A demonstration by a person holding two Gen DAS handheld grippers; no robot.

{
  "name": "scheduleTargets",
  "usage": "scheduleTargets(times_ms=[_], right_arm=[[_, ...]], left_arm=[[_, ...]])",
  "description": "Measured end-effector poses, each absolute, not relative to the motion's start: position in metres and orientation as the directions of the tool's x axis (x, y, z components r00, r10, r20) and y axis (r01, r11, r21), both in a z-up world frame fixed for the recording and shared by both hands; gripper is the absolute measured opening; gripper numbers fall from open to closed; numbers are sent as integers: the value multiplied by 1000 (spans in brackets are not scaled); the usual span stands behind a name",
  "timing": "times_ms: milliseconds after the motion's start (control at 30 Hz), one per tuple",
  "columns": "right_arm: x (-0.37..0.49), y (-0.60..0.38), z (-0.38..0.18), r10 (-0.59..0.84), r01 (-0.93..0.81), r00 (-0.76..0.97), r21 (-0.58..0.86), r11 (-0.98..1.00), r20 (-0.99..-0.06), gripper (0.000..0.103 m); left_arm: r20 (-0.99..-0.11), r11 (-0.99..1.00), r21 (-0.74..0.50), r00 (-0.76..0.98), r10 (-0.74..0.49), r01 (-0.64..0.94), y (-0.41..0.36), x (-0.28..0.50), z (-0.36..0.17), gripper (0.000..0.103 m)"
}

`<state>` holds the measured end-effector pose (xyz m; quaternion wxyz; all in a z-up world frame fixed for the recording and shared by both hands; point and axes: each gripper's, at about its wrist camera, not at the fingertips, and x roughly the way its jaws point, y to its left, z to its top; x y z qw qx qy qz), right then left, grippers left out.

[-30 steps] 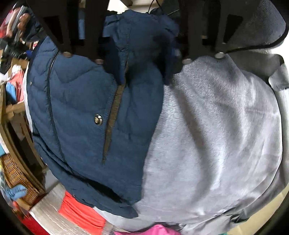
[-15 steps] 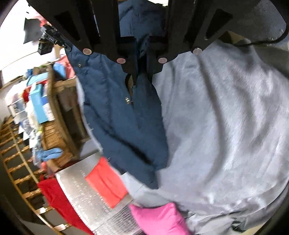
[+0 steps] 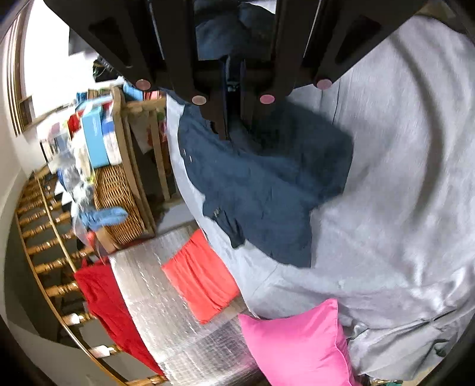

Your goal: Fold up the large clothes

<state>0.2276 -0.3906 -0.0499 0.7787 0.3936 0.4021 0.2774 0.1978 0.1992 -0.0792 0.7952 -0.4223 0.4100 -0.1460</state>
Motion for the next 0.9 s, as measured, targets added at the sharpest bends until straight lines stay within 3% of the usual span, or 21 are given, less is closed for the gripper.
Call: scheduleTargets(times_ms=[200,400,500,600,633,667,700,733,767,800,900], right_arm=[[310,-387,-72,734,-27,522,852,523,-434,6],[354,-378,-105,658,-26,537,769,638,-528,10],[377,-370,-134,626,52,525,756,653,-577,14],[387,-370,-141,627,90,505,759,645,-592,14],[386,-370,-135,630,65,502,752,656,-592,15],[383,-372,-131,633,47,507,752,657,-585,19],[379,-375,-127,639,36,512,757,652,-575,32],[373,-378,-123,645,30,521,768,640,-559,43],[367,-381,-119,651,20,538,780,626,-536,72],[361,-382,-114,642,9,560,778,628,-524,81],[345,-380,-98,598,-17,603,741,672,-528,81]], left_arm=[[-543,560,-807,608,-579,-187,204,264,-94,7],[-619,629,-739,609,-496,-239,195,300,-142,10],[-646,557,-751,568,-510,-354,202,311,-166,27],[-670,611,-720,560,-488,-329,200,311,-152,41],[-667,631,-713,575,-474,-307,201,307,-143,56],[-662,640,-710,591,-461,-295,203,303,-136,78],[-655,653,-699,626,-423,-290,207,295,-126,86],[-648,659,-692,655,-388,-295,212,290,-121,89],[-649,674,-674,680,-342,-304,215,283,-114,90],[-655,690,-654,687,-314,-309,215,280,-111,90],[-649,731,-620,710,-274,-285,204,264,-102,89]])
